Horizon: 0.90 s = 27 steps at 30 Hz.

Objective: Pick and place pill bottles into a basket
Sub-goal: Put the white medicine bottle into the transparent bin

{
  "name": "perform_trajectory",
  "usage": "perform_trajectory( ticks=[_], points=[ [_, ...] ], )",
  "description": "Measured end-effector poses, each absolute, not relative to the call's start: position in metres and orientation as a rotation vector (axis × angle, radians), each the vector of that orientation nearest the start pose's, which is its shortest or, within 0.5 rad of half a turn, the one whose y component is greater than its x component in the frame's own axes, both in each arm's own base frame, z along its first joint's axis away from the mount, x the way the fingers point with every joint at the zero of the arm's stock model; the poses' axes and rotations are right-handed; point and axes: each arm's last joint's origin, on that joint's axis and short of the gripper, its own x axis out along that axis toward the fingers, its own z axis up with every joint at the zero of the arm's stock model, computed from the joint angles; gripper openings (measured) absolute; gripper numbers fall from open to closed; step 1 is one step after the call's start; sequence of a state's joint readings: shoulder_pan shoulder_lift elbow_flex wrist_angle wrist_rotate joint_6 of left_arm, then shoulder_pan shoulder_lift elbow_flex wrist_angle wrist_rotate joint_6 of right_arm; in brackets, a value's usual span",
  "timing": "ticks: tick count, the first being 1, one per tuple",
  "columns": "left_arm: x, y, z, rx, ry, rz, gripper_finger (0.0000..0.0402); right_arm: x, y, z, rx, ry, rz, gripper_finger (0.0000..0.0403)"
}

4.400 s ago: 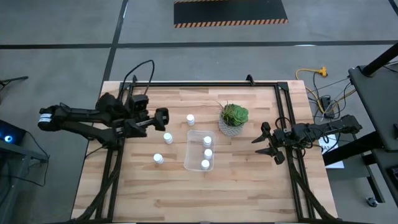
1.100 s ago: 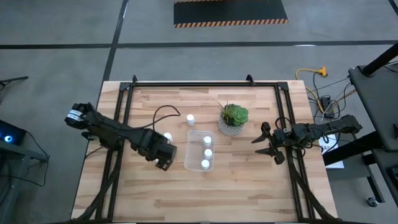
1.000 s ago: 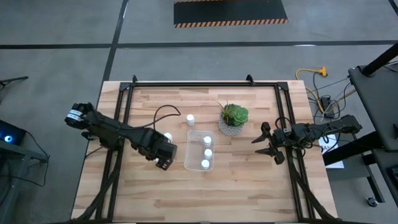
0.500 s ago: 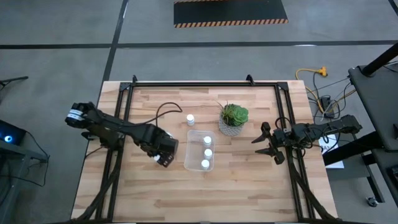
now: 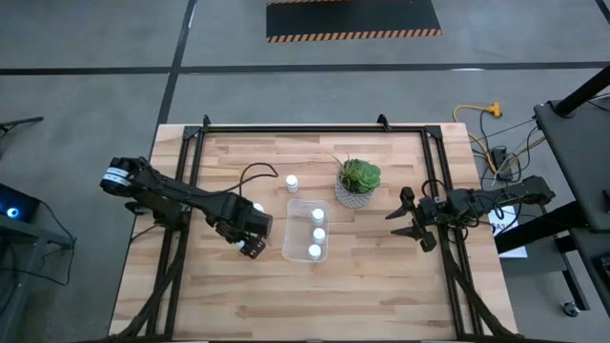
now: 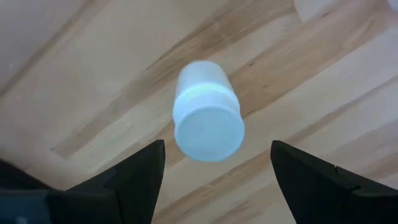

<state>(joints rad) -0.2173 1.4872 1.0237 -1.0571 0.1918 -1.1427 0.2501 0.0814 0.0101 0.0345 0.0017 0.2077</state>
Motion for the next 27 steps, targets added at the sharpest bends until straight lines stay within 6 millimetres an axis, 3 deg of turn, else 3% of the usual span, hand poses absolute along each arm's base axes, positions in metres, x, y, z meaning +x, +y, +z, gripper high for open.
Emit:
perform_trajectory(
  ticks=[22, 27],
  points=[
    [0.238, -0.057, 0.204, -0.830, 1.512, 0.615, 0.0274, 0.099, 0.025, 0.164, 0.202, 0.062, 0.244, 0.0201],
    [0.237, -0.057, 0.198, -0.838, 1.500, 0.609, 0.0252, 0.099, 0.025, 0.164, 0.201, 0.062, 0.244, 0.0201]
  ],
)
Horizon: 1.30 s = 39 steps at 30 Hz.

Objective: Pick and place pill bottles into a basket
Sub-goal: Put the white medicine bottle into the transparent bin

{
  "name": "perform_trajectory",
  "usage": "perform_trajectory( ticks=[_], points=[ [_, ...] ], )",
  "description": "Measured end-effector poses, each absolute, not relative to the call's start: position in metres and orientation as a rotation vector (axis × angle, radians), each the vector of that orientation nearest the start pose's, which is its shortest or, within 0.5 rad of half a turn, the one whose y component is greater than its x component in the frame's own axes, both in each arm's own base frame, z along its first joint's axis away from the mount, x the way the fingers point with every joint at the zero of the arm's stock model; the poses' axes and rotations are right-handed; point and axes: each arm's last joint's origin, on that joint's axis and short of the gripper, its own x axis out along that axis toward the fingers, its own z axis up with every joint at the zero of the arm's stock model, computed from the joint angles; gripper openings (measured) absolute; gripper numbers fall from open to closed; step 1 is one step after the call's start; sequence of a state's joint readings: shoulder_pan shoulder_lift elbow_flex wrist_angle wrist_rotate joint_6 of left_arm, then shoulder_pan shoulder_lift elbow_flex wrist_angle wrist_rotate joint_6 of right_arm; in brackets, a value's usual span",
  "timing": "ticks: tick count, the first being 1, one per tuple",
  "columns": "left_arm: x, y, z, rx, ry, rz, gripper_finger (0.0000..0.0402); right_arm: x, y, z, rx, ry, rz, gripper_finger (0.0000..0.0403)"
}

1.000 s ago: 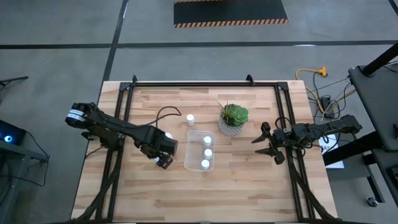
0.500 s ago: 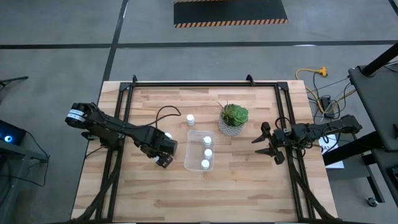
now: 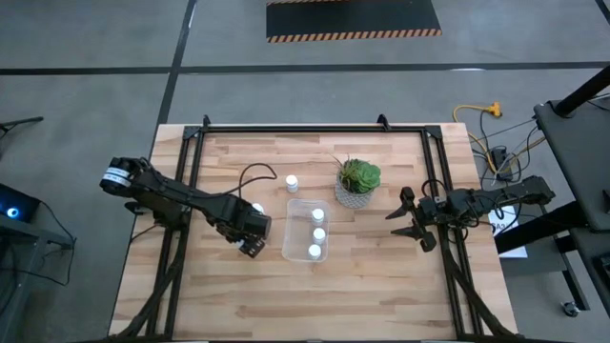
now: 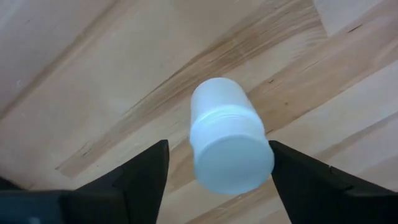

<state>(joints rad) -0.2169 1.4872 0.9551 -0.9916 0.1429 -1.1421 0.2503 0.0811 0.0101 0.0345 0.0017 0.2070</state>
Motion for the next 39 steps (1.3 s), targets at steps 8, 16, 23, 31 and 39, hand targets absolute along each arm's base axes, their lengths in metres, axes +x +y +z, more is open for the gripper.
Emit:
perform_trajectory(
  ticks=[8, 16, 23, 31, 39],
  points=[
    [0.238, -0.057, 0.197, -0.843, 1.493, 0.604, 0.0181, 0.099, 0.025, 0.164, 0.202, 0.062, 0.244, 0.0201],
    [0.242, -0.058, 0.202, -0.854, 1.471, 0.585, 0.0145, 0.099, 0.025, 0.164, 0.202, 0.062, 0.244, 0.0201],
    [0.250, -0.060, 0.216, -0.872, 1.437, 0.547, 0.0145, 0.099, 0.025, 0.164, 0.202, 0.062, 0.244, 0.0201],
    [0.260, -0.062, 0.240, -0.858, 1.393, 0.479, 0.0145, 0.099, 0.025, 0.164, 0.202, 0.062, 0.244, 0.0201],
    [0.260, -0.060, 0.272, -0.770, 1.386, 0.478, 0.0145, 0.099, 0.025, 0.164, 0.201, 0.062, 0.244, 0.0201]
  ],
)
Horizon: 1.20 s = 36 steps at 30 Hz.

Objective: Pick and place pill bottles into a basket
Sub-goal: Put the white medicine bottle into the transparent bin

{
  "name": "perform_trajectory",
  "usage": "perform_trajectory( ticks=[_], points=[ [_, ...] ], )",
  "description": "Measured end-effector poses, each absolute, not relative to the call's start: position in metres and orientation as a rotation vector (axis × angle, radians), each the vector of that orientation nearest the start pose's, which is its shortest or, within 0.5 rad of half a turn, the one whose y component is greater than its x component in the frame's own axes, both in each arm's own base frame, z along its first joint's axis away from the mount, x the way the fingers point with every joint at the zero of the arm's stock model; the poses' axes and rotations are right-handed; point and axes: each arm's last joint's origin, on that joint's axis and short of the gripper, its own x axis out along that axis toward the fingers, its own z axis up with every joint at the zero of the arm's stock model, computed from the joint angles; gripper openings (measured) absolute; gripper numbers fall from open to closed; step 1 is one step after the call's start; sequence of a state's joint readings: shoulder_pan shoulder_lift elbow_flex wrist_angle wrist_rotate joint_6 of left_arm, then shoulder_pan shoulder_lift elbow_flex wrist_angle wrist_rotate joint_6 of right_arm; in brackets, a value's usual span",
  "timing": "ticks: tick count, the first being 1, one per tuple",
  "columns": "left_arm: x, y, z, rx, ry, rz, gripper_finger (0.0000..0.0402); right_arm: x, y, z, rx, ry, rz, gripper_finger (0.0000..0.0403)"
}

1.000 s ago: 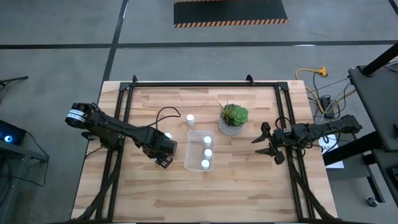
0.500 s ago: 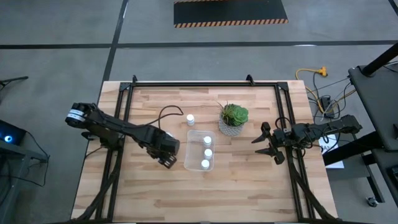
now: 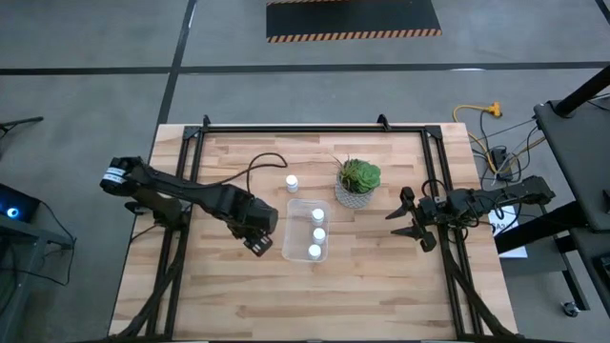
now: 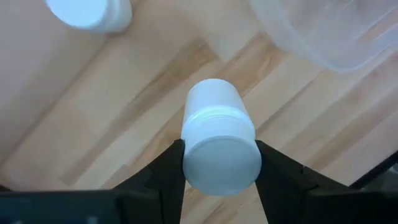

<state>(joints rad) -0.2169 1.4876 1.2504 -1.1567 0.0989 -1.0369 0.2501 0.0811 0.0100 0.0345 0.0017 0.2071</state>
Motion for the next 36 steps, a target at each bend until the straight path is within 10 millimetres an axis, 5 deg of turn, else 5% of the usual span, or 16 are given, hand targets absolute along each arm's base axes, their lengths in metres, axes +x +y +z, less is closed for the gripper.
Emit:
perform_trajectory(
  ticks=[13, 28, 36],
  points=[
    [0.275, -0.061, 0.314, -0.671, 1.355, 0.486, 0.0145, 0.099, 0.025, 0.164, 0.203, 0.062, 0.244, 0.0201],
    [0.342, -0.072, 0.327, -0.417, 1.428, 0.371, 0.0145, 0.099, 0.025, 0.164, 0.203, 0.062, 0.243, 0.0201],
    [0.365, -0.052, 0.318, -0.361, 1.448, 0.337, 0.0145, 0.099, 0.025, 0.164, 0.201, 0.062, 0.243, 0.0201]
  ],
)
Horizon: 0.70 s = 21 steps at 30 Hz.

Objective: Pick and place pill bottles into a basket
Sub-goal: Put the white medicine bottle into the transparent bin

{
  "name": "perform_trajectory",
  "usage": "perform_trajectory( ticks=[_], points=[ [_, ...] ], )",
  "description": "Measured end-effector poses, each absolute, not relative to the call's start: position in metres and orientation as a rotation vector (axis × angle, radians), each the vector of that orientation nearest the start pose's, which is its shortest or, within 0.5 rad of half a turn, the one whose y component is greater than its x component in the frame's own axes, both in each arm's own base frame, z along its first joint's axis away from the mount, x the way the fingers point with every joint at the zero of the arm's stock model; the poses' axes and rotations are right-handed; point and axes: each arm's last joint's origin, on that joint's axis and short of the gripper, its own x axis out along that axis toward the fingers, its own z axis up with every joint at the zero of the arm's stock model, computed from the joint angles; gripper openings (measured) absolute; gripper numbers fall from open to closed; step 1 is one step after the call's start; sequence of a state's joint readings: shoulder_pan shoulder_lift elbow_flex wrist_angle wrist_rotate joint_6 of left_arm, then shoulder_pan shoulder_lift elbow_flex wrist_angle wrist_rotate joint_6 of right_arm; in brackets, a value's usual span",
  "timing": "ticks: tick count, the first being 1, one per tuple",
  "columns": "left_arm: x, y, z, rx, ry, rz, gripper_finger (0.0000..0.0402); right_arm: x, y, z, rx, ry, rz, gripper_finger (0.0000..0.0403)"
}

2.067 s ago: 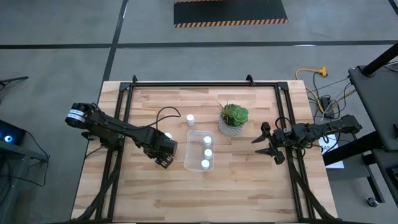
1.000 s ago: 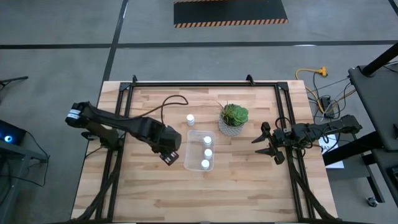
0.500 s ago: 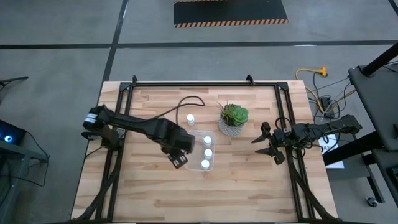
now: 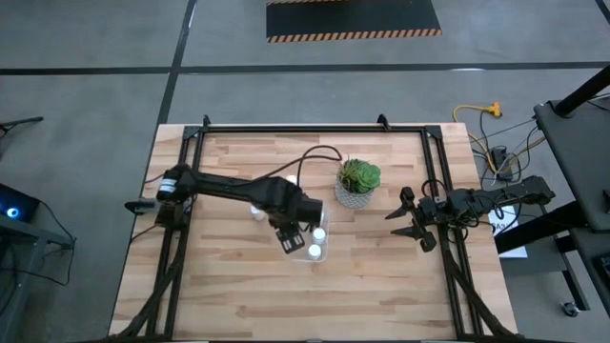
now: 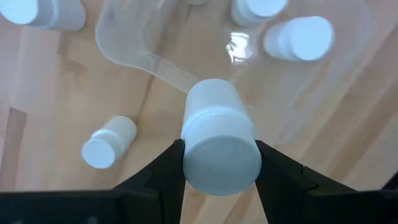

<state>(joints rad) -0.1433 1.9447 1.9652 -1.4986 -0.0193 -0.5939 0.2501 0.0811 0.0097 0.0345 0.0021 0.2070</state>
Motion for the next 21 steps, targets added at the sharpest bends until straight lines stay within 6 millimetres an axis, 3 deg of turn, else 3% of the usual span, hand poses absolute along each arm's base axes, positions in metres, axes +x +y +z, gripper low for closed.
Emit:
perform_trajectory(
  ticks=[11, 21],
  points=[
    [0.377, -0.015, 0.303, -0.320, 1.482, 0.354, 0.0145, 0.099, 0.025, 0.164, 0.202, 0.063, 0.244, 0.0201],
    [0.392, -0.003, 0.290, -0.314, 1.441, 0.343, 0.0145, 0.099, 0.025, 0.164, 0.201, 0.063, 0.244, 0.0201]
  ],
)
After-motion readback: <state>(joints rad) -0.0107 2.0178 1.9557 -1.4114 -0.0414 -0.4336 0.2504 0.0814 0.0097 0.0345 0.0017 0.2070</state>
